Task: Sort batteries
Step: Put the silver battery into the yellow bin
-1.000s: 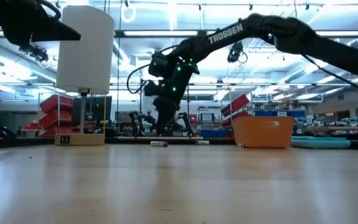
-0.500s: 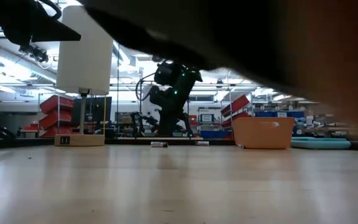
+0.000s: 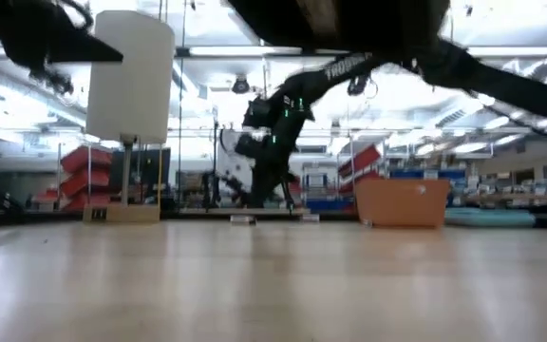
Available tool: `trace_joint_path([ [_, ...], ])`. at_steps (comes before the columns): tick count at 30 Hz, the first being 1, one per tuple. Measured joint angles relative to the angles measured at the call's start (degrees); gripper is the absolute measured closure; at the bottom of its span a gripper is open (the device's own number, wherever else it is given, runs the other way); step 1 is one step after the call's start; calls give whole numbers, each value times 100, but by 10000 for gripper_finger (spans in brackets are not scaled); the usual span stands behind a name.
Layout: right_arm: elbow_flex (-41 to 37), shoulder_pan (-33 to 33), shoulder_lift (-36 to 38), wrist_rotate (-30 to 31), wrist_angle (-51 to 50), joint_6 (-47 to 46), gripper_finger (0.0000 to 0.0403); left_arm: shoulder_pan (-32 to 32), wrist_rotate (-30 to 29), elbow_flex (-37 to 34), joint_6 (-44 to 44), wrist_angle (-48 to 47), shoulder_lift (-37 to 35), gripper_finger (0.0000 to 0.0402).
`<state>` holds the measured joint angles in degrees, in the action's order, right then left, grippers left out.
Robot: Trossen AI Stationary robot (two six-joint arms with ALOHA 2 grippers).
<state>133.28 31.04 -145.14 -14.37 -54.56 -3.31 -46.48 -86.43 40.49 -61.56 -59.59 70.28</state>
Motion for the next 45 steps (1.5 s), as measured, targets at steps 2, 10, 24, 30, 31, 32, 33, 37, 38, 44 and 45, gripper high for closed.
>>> trace_joint_path([
  [2,170,-60,19,79,-143,-8,403,0,2,0,0,0,-2,282],
  [10,91,-798,169,627,-752,-143,403,0,131,0,7,6,0,282],
  [24,43,-671,-4,178,-94,-773,403,0,133,2,11,258,0,285],
  [30,40,-859,457,490,-924,21,403,4,1470,56,1452,1529,-2,345],
  [31,40,-953,579,656,-939,126,403,28,1823,78,1912,1923,-2,363],
  [32,41,-1038,704,763,-950,231,403,52,2135,83,2438,2343,-2,381],
  [33,43,-1118,831,829,-990,334,403,89,2323,83,2934,2783,-2,391],
  [37,40,-1357,1398,905,-1162,689,403,372,2633,87,4678,4279,-2,399],
  [38,40,-1392,1588,911,-1198,771,403,475,2758,87,4949,4450,-2,399],
  [44,-221,-1592,2644,942,-1364,978,403,1521,3860,85,5371,4565,-48,400],
  [45,-351,-1625,2841,942,-1341,1008,403,1825,4247,85,5523,4704,-46,400],
])
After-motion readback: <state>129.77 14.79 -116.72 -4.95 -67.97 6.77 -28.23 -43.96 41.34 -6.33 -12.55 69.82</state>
